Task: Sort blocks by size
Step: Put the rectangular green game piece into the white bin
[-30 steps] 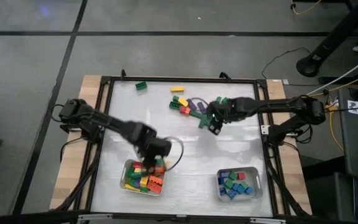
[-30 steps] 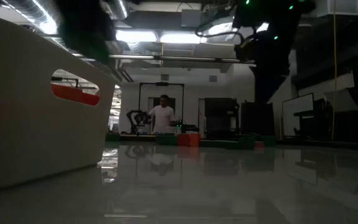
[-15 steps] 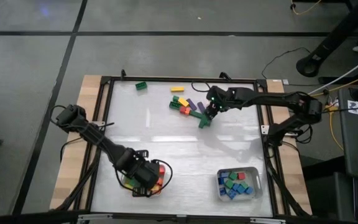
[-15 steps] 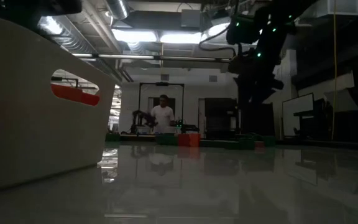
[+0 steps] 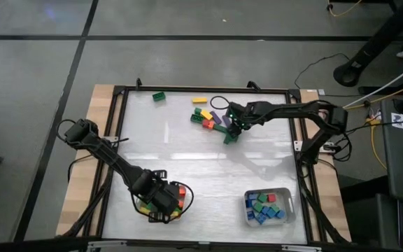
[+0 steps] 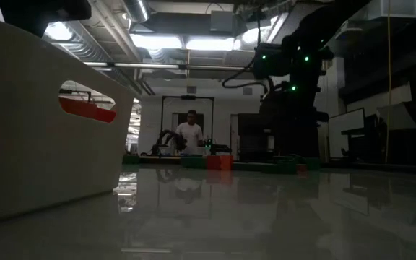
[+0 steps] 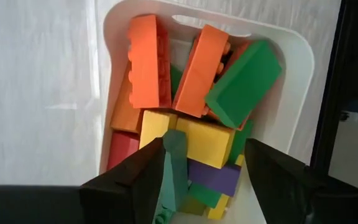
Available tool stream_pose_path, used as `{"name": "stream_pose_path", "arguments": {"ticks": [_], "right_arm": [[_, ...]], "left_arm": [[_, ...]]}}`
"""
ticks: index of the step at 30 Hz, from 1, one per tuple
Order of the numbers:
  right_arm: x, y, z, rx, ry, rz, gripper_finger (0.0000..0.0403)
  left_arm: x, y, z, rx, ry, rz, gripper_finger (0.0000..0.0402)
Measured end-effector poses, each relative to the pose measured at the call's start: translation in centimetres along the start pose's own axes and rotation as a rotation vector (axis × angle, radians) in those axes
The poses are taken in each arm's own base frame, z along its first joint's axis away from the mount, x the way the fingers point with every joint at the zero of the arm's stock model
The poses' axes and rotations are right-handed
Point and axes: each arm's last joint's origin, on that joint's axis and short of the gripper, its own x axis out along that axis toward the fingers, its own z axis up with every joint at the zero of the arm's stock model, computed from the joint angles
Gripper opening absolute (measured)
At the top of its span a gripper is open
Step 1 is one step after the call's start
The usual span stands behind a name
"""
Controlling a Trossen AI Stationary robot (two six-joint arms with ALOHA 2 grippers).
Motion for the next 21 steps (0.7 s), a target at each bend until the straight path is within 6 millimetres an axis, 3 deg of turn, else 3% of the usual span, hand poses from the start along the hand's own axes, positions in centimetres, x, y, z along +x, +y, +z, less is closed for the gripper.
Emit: {"name": "stream_pose_path", "arguments": {"ticks": [6,21], "right_arm": [[1.2,0.4,0.1,-0.001,0.018,0.016,0.0241],[2.0,0.5,0.0,-0.005,0.044,0.010,0.0241]], "left_arm": [[0.0,0.0,0.0,0.004,-0.002,-0.002,0.0210],[0.0,0.0,0.1,0.003,-0.004,-0.003,0.0210]]}}
